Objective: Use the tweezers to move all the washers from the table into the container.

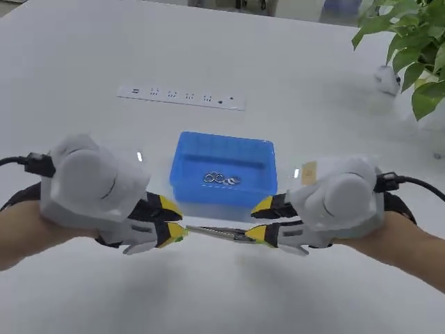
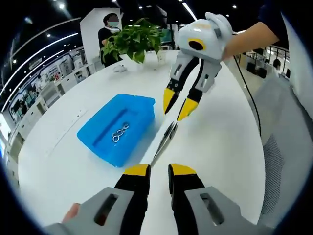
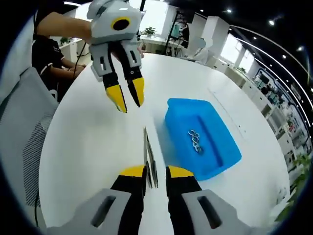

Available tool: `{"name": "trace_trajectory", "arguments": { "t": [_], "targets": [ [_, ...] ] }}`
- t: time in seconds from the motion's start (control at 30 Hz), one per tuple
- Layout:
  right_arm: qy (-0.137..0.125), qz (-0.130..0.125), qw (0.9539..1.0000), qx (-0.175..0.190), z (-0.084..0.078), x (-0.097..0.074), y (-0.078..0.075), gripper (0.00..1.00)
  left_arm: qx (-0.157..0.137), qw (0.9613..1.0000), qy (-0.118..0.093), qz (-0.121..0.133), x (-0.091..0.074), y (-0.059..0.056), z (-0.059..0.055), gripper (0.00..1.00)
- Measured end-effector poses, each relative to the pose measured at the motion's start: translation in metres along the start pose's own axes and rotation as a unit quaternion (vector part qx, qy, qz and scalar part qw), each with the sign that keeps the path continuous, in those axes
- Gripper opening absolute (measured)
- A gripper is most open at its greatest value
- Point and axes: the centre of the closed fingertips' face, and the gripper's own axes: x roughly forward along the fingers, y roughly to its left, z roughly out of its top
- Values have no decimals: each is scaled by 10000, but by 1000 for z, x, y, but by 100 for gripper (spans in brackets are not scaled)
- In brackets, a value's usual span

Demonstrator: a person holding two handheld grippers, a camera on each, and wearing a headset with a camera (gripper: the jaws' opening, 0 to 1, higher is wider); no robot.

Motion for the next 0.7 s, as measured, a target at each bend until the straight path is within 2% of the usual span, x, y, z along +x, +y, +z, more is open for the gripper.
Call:
{"name": "trace_trajectory", "arguments": {
  "t": [0.03,0.07,0.13,0.17,0.23,0.3,0.33,0.37,0.4,0.43,0.47,0.5,0.57,0.6,0.67,0.7],
  "targets": [
    [-22,-42,10000,20,0,-4,-1,17,236,9995,98,193,-7,5,-3,23],
    [-74,-159,9998,83,-1,-15,-2,19,329,9988,143,318,-13,7,-5,25],
    [-300,-332,9984,359,0,-34,-3,24,-37,9994,97,327,-26,5,-7,31],
    [-359,-354,9976,473,0,-39,-1,26,-81,9992,23,391,-32,8,-6,33],
    [-358,-380,9975,473,-3,-47,2,30,-237,9986,-55,473,-40,9,-3,40],
    [-278,-510,9976,367,-5,-53,6,33,-338,9978,-196,533,-45,8,3,48],
    [-260,-539,9975,366,-5,-55,8,35,-600,9957,-346,613,-46,7,9,50],
    [-285,-596,9969,430,-3,-58,10,38,-864,9929,-499,647,-47,6,15,51],
    [-332,-677,9956,553,0,-61,10,43,-1288,9868,-763,614,-47,2,25,53],
    [-428,-813,9929,754,4,-65,9,48,-1507,9822,-967,574,-48,0,32,56],
    [-503,-920,9905,886,8,-67,7,54,-1686,9771,-1175,548,-49,-2,40,62],
    [-542,-1028,9881,1005,11,-72,5,62,-1906,9696,-1432,547,-51,-3,50,66],
    [-593,-1146,9873,926,16,-78,2,70,-2070,9631,-1656,462,-52,-9,61,78],
    [-557,-1170,9875,902,16,-81,2,73,-2051,9632,-1687,423,-52,-11,63,86],
    [-467,-1205,9882,826,14,-84,3,77,-1818,9696,-1604,323,-50,-19,66,99],
    [-415,-1175,9890,799,13,-84,5,81,-1470,9775,-1503,158,-50,-25,66,98]
  ]
}}
